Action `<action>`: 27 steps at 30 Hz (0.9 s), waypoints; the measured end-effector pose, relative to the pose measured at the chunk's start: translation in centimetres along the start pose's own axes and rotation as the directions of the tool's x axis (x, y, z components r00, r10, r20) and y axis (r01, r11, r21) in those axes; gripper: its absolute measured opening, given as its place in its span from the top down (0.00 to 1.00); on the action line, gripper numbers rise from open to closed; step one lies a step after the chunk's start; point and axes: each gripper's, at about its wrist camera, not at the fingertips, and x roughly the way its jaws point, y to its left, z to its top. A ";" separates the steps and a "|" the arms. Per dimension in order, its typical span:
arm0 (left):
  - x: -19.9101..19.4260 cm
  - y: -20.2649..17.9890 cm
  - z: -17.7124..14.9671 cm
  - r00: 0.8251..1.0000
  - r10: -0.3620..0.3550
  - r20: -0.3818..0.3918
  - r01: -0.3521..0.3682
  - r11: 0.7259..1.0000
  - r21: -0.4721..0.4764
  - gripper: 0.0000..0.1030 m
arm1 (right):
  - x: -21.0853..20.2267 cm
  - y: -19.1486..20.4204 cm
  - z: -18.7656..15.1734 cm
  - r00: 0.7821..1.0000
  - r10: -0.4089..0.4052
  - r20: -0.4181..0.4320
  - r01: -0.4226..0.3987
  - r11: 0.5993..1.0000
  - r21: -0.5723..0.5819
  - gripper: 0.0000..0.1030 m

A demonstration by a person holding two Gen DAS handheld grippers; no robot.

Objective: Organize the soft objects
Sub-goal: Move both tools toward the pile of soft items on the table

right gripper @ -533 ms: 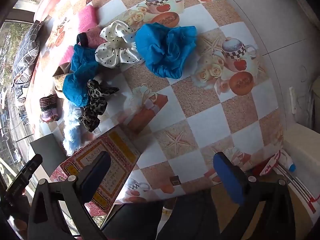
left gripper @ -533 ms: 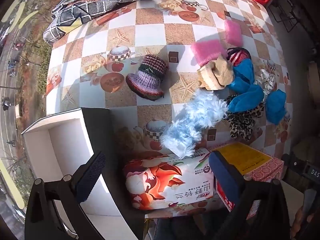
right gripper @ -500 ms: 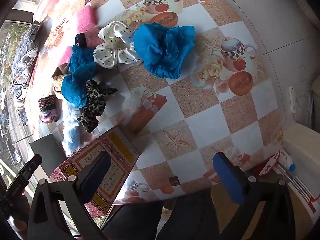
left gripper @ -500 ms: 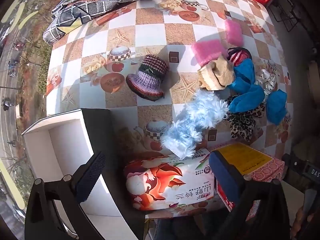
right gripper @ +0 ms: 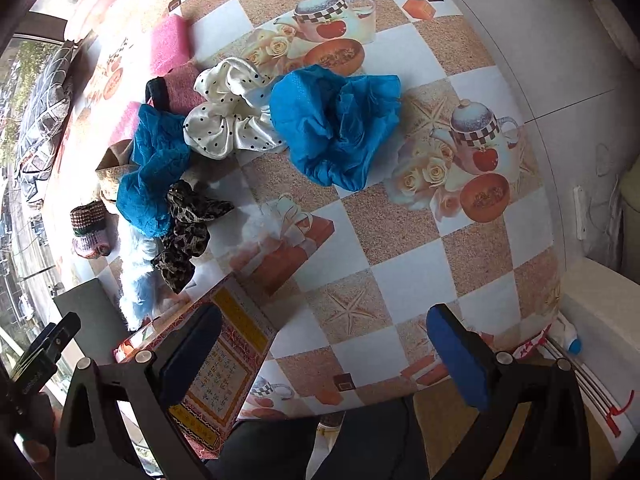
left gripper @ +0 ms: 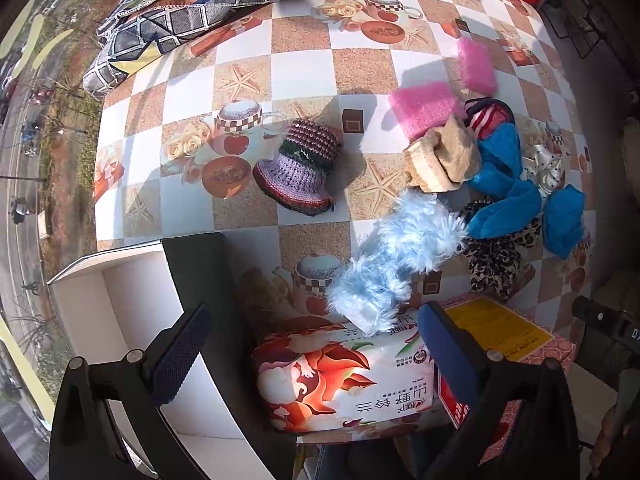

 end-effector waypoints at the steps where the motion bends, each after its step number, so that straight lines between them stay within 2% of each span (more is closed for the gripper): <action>1: 0.0 0.1 0.0 1.000 0.016 0.001 -0.016 1.000 -0.001 0.00 | 0.0 0.1 0.1 1.000 -0.002 0.001 0.002 1.000 -0.003 0.00; 5: 0.3 0.0 0.0 1.000 0.002 -0.003 -0.002 1.000 0.002 0.00 | 0.1 0.3 0.4 1.000 -0.009 0.004 0.009 1.000 -0.013 0.00; 20: 0.9 0.3 0.6 0.998 0.060 -0.017 -0.060 0.998 -0.012 0.00 | 0.6 0.0 0.3 1.000 -0.021 -0.004 0.021 1.000 -0.013 0.00; 27: 1.2 0.4 1.8 0.998 0.060 -0.015 -0.060 0.998 -0.008 0.00 | -0.1 0.8 1.3 0.999 -0.034 0.015 0.035 0.999 -0.037 0.00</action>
